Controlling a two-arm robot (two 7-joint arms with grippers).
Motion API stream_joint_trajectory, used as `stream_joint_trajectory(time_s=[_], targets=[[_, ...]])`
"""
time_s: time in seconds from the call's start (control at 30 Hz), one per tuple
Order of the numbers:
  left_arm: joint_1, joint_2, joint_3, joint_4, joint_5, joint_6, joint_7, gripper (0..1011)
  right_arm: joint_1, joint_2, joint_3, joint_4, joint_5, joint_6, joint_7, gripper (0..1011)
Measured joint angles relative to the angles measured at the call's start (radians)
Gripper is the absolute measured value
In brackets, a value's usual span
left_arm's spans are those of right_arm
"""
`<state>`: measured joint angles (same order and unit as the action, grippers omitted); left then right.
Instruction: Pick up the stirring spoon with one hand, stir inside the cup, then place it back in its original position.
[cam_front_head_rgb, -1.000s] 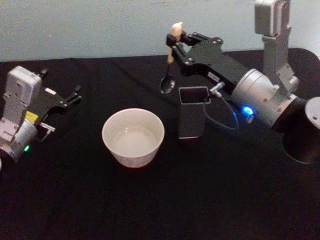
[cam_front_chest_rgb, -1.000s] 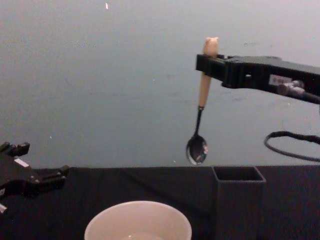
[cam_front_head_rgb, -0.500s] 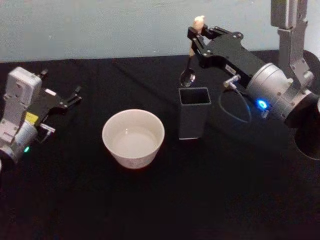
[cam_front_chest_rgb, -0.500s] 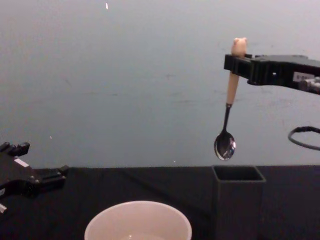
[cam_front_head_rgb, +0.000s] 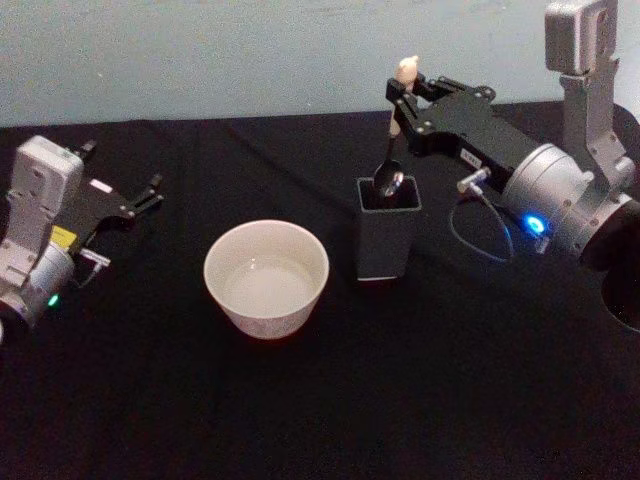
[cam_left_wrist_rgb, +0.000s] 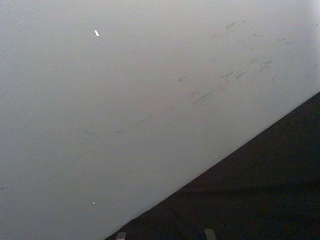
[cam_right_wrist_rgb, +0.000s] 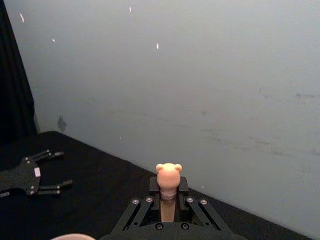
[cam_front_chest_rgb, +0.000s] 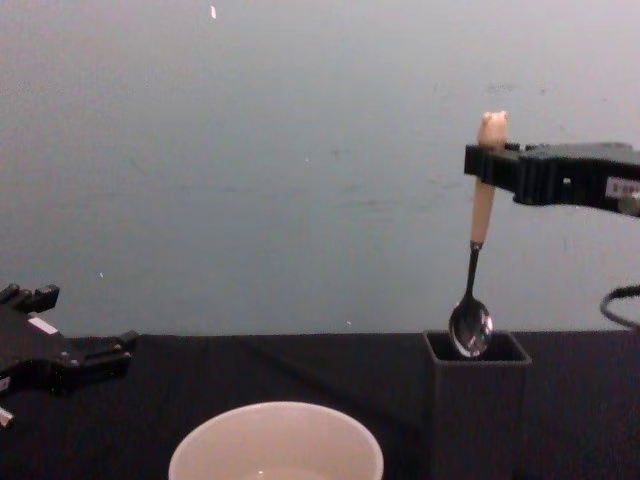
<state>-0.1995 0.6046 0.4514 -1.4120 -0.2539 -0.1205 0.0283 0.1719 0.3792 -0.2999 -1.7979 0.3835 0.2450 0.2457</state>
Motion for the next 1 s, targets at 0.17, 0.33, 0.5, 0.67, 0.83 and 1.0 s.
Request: stream_joint_trajectory(time_s=[0.17, 0.33, 0.5, 0.67, 0.83, 1.0], targets=[[0.0, 0.0, 0.0, 0.0, 0.0, 0.0, 0.0, 1001, -0.004, -0.003, -0.007, 0.006, -0.008, 0.007, 0.0, 204], [0.0, 0.0, 0.0, 0.0, 0.0, 0.0, 0.0, 1001, -0.009, -0.012, -0.019, 0.02, -0.024, 0.017, -0.004, 204], [0.0, 0.0, 0.0, 0.0, 0.0, 0.0, 0.0, 1001, -0.015, -0.025, -0.029, 0.039, -0.044, 0.031, -0.015, 204], [0.0, 0.0, 0.0, 0.0, 0.0, 0.0, 0.0, 1001, -0.018, -0.041, -0.032, 0.057, -0.062, 0.046, -0.03, 204], [0.0, 0.0, 0.0, 0.0, 0.0, 0.0, 0.0, 1001, -0.02, -0.056, -0.032, 0.083, -0.083, 0.067, -0.042, 204], [0.0, 0.0, 0.0, 0.0, 0.0, 0.0, 0.0, 1001, -0.022, -0.064, -0.034, 0.099, -0.097, 0.08, -0.042, 204]])
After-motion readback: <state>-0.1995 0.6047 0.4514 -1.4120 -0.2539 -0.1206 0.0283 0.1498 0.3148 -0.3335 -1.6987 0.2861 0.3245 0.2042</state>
